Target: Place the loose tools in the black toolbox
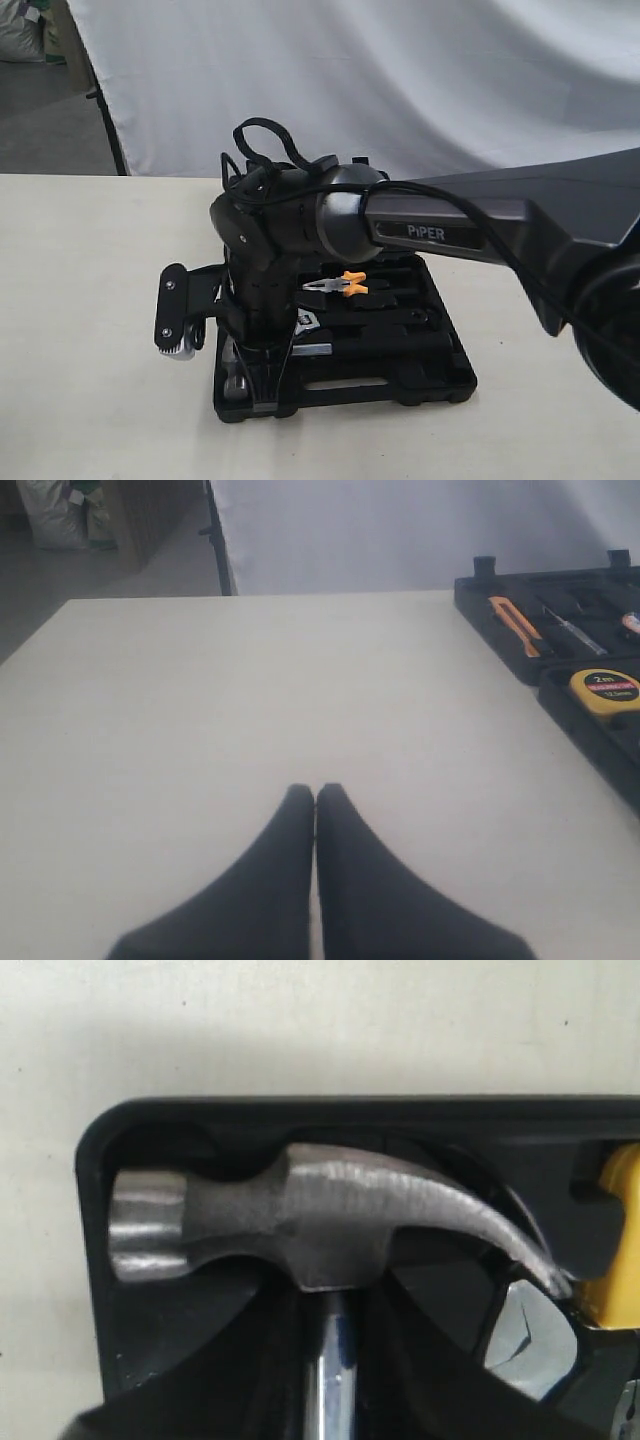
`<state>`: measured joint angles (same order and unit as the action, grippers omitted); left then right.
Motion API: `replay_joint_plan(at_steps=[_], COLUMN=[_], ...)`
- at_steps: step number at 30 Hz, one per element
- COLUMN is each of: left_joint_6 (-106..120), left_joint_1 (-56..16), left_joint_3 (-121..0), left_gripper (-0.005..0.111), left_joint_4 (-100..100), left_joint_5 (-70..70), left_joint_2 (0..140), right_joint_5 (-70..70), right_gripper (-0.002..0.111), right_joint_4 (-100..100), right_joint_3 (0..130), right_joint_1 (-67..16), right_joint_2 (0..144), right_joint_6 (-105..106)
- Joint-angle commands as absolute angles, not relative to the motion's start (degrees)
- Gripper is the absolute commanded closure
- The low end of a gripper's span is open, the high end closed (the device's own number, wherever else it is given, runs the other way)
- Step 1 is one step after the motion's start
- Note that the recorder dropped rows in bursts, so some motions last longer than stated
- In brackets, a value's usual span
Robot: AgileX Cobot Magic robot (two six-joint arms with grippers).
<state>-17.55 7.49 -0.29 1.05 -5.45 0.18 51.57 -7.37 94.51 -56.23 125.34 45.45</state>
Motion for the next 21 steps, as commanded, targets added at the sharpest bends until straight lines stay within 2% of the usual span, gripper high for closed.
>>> replay_joint_plan(at_steps=[1, 8, 10, 15, 18, 21], left_joint_6=[-17.82, -17.82, -17.82, -17.82, -17.82, -17.82], left_joint_1=[8.94, 8.94, 8.94, 8.94, 8.94, 8.94], left_joint_3=[-0.44, -0.44, -0.44, -0.44, -0.44, -0.44], left_gripper=[0.106, 0.106, 0.106, 0.106, 0.106, 0.106], left_joint_4=[1.30, 1.30, 1.30, 1.30, 1.30, 1.30], left_joint_5=[-5.03, -5.03, -5.03, -5.03, -5.03, -5.03], left_joint_2=[0.00, 0.00, 0.00, 0.00, 0.00, 0.00], right_joint_5=[51.27, 51.30, 51.30, 52.38, 53.74, 53.36], right_gripper=[0.109, 0.107, 0.095, 0.055, 0.049, 0.049], right_joint_4=[-8.11, -10.82, -10.82, -10.84, -13.04, -13.31], right_joint_3=[94.59, 94.59, 94.59, 94.59, 94.59, 94.59], right_joint_1=[-56.23, -56.23, -56.23, -56.23, -56.23, -56.12], right_joint_2=[126.78, 126.83, 126.83, 126.58, 125.20, 123.22], right_joint_6=[42.98, 42.42, 41.37, 38.58, 38.05, 36.12])
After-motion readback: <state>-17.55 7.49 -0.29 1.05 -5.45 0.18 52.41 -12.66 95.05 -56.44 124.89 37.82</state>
